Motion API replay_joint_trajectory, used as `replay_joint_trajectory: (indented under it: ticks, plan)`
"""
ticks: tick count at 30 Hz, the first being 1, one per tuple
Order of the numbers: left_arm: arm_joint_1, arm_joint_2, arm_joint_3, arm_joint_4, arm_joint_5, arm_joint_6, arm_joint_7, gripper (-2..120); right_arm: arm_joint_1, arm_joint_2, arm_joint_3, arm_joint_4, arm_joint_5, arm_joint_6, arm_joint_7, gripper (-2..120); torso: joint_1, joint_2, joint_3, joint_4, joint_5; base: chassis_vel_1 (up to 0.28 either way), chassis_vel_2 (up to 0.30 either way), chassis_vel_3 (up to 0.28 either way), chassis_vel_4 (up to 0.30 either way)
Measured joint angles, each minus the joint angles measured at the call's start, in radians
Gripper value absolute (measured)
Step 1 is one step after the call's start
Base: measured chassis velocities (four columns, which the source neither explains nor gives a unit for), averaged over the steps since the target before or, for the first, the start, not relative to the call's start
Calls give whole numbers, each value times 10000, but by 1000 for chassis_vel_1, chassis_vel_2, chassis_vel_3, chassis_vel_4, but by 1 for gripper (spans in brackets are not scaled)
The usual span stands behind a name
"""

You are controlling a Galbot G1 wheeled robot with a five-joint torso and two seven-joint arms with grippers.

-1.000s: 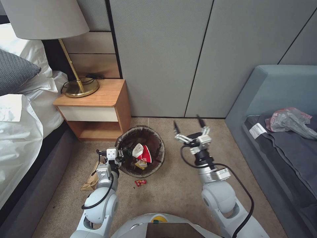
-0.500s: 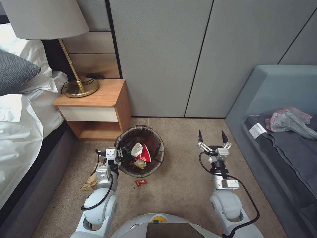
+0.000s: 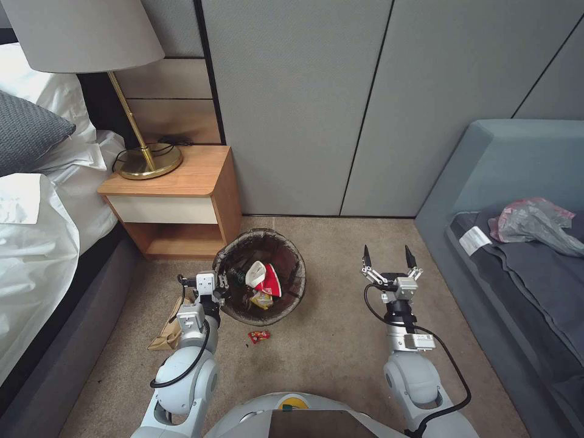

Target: Pick up the trash bin, then pick up the garbage from the floor and place it into the trash bin.

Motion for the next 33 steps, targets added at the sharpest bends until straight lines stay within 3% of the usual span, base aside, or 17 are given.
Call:
replay_joint_trajectory:
  ticks: [10,33]
  plan:
    - [-48,-6,-1,10,8,26,18,3,141,-21,41,-76,-314,78,-40,100,0,0,0,0,0,8,10,10,8]
    - [-73,-16,-4,-26,32,58,46,3,179,-106,14,-33,-490,-332,-31,100,0,0,0,-1,0,89,96,97,98]
